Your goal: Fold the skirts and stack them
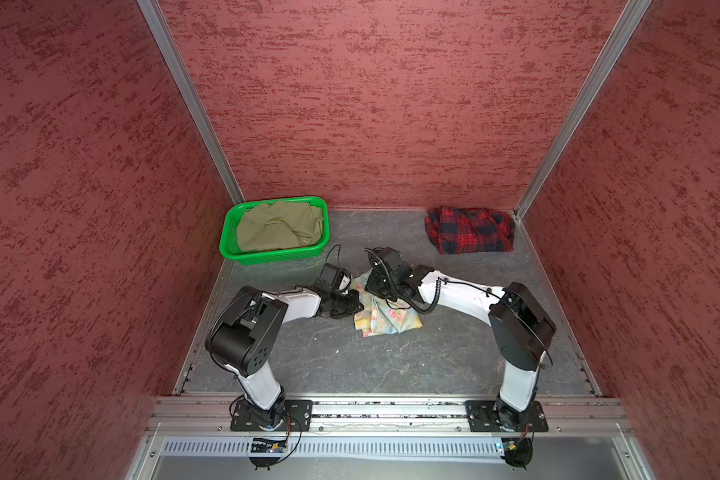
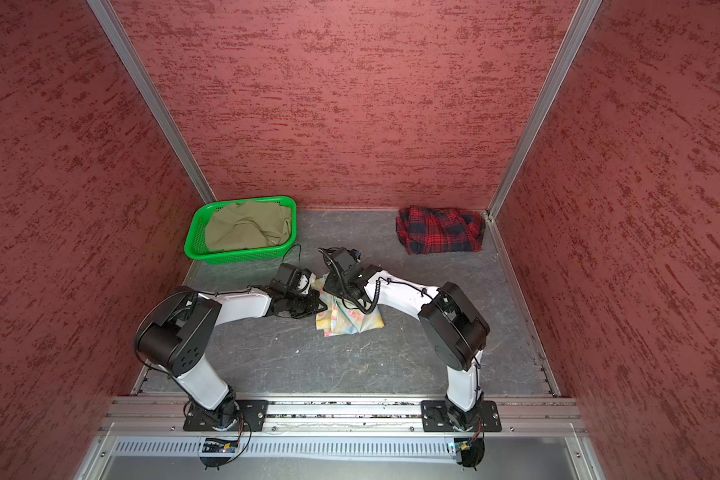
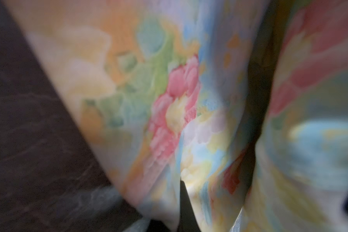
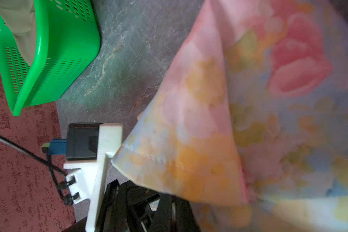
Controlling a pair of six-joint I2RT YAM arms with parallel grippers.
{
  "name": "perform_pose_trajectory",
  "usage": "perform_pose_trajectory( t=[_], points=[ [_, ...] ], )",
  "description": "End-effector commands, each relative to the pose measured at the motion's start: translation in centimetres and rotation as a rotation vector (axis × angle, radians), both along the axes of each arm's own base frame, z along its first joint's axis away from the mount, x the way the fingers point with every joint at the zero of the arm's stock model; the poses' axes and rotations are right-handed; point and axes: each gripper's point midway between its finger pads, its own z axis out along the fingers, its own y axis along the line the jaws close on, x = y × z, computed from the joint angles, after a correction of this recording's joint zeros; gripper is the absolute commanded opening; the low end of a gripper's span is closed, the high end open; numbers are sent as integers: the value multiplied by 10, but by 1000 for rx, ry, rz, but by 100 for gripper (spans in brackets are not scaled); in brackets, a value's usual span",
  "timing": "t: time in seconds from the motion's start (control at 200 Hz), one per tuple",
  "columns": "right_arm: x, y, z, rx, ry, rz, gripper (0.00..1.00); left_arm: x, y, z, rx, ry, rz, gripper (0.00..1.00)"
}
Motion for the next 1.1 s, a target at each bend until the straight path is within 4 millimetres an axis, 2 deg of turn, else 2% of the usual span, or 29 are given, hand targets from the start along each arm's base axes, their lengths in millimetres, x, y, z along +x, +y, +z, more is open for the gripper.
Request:
perform_pose_trajectory(
  t=[0.0, 0.125, 0.235, 0.306, 0.421, 0.656, 0.766, 0.857, 0.997, 1.097],
  points=[
    [5, 16, 4, 52, 17, -39, 0, -2, -5, 0, -24, -8, -11, 0],
    [3, 19, -3, 62, 37, -40, 0, 0, -5, 2, -29, -15, -10, 0],
    [2, 21, -2, 81, 47, -46, 18, 0, -6, 3, -33, -16, -11, 0],
    [3, 17, 4, 76, 36, -62, 38, 1, -6, 3, -34, -18, -11, 0],
    [5, 2, 22, 66, -15, -107, 52, 0, -5, 4, -33, -18, -9, 0],
    [8, -37, 58, 36, -137, -163, 53, -1, -1, 4, -24, -13, -2, 0],
    [8, -61, 57, -55, -176, -149, 52, -2, -1, 4, -24, -8, -5, 0],
    [10, -73, 50, -104, -177, -119, 50, -2, -2, 5, -25, -10, -6, 0],
    [11, -65, 40, -110, -177, -64, 44, -2, -1, 5, -30, -11, -3, 0],
    [14, -52, 31, -80, -160, -39, 39, -2, -4, 7, -45, -10, -3, 0]
  ],
)
